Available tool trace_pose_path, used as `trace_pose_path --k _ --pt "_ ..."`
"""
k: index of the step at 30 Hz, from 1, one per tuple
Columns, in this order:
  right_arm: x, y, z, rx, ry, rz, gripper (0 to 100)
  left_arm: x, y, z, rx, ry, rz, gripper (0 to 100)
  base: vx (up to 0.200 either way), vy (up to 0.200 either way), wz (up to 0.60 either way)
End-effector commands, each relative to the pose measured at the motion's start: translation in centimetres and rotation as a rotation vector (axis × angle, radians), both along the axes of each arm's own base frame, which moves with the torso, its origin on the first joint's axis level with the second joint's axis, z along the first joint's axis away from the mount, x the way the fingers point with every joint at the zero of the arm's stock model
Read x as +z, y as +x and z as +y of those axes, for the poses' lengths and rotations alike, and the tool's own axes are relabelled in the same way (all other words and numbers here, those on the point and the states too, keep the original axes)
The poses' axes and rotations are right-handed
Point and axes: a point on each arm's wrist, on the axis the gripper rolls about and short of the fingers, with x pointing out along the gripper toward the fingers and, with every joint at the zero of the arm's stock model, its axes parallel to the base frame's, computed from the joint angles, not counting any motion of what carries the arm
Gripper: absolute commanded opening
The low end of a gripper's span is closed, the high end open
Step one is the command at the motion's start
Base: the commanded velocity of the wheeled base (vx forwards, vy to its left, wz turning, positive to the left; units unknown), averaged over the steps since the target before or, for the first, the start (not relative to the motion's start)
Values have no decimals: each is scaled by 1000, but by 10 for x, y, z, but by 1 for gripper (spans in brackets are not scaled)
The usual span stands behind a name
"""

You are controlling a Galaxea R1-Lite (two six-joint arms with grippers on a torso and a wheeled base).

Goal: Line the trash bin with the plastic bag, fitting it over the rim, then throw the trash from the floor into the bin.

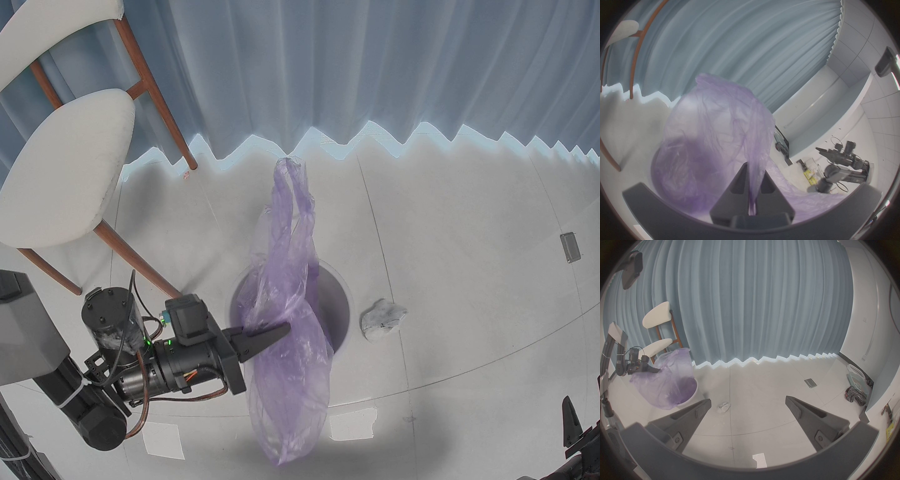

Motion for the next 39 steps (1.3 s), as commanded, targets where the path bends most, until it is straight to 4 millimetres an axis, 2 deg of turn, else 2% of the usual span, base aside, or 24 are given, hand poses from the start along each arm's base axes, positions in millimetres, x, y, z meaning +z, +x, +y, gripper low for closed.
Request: trace_pose_path --k 1,9,14,16,24,25,26,27,28,29,33,34,35,36,37,39 --pt "-5 0 0 -1 0 0 100 -2 -22 9 -40 29 27 0 0 0 0" --pt "-5 0 0 -1 0 0 100 -27 -32 20 -8 186 88 0 0 0 0" --pt "-5 0 0 -1 0 0 100 -22 -10 13 289 245 63 0 0 0 0" --pt "-5 0 0 4 2 0 100 -19 -3 12 354 252 58 0 0 0 0" --pt "-4 0 1 27 1 -11 100 -22 -15 5 306 270 78 0 0 0 0" --pt "24 -6 2 104 92 -100 100 -19 -15 2 296 255 61 0 0 0 0" --pt "71 -8 1 178 265 -151 100 -15 -16 1 292 240 43 0 0 0 0" --pt "77 -8 1 185 283 -154 100 -14 -16 1 292 239 42 0 0 0 0" --pt "123 -2 2 228 472 -139 100 -11 -18 -3 273 224 24 0 0 0 0" --pt "130 3 2 243 503 -104 100 -11 -19 -5 261 219 21 0 0 0 0" --pt "125 60 10 350 557 281 100 -10 -17 -12 246 193 -4 0 0 0 0" --pt "124 67 11 343 562 312 100 -10 -16 -13 246 188 -7 0 0 0 0" --pt "120 87 13 320 569 394 100 -10 -14 -14 249 178 -21 0 0 0 0" --pt "120 87 13 320 569 394 100 -10 -14 -14 249 178 -21 0 0 0 0" --pt "116 109 15 316 573 461 100 -11 -13 -14 250 169 -32 0 0 0 0" --pt "116 111 16 316 573 466 100 -11 -13 -14 250 169 -32 0 0 0 0"
